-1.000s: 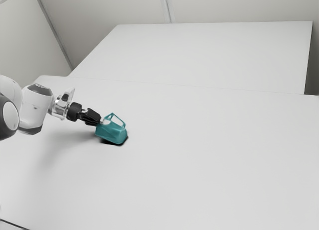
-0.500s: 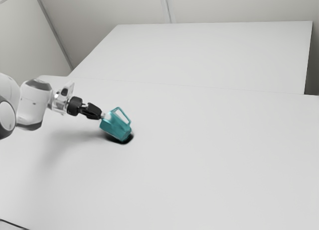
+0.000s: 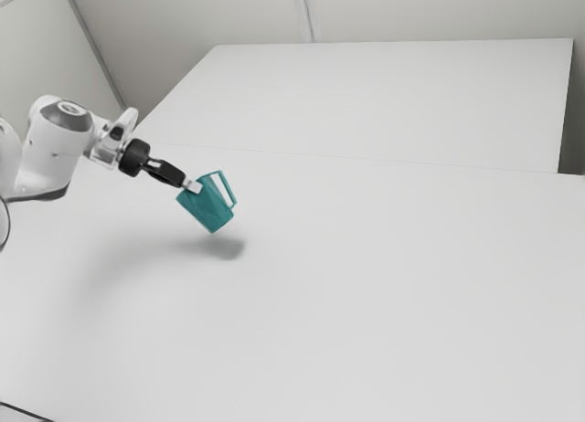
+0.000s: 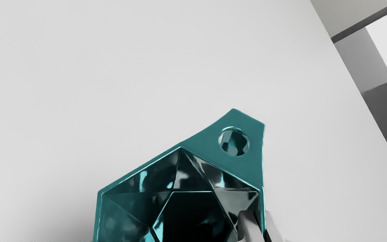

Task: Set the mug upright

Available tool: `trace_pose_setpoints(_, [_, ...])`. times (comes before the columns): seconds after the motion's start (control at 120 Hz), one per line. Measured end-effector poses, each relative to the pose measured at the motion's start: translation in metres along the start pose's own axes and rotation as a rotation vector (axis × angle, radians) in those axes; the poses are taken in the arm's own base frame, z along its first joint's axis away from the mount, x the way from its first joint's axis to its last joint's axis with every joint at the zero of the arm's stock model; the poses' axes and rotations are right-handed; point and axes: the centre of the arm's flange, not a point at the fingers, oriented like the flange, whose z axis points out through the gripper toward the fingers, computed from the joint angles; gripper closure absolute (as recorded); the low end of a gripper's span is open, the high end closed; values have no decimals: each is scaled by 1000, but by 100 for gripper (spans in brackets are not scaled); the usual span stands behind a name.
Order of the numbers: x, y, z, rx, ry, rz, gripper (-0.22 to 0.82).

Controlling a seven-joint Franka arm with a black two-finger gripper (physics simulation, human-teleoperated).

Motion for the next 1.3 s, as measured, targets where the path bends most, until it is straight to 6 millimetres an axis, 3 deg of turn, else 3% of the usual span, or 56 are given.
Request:
trace_pose_setpoints(0.267, [36, 22, 26, 258, -255, 203, 79])
trace_pose_setpoints(0.633, [82, 57, 92, 495, -441, 479, 79])
trace_pose_setpoints(0.808, [83, 55, 106, 576, -445, 538, 79])
trace_pose_setpoints(1.108, [88, 46, 99, 654, -330, 545, 79])
trace_pose_setpoints(1.3, [81, 32, 110, 630, -274, 496, 79])
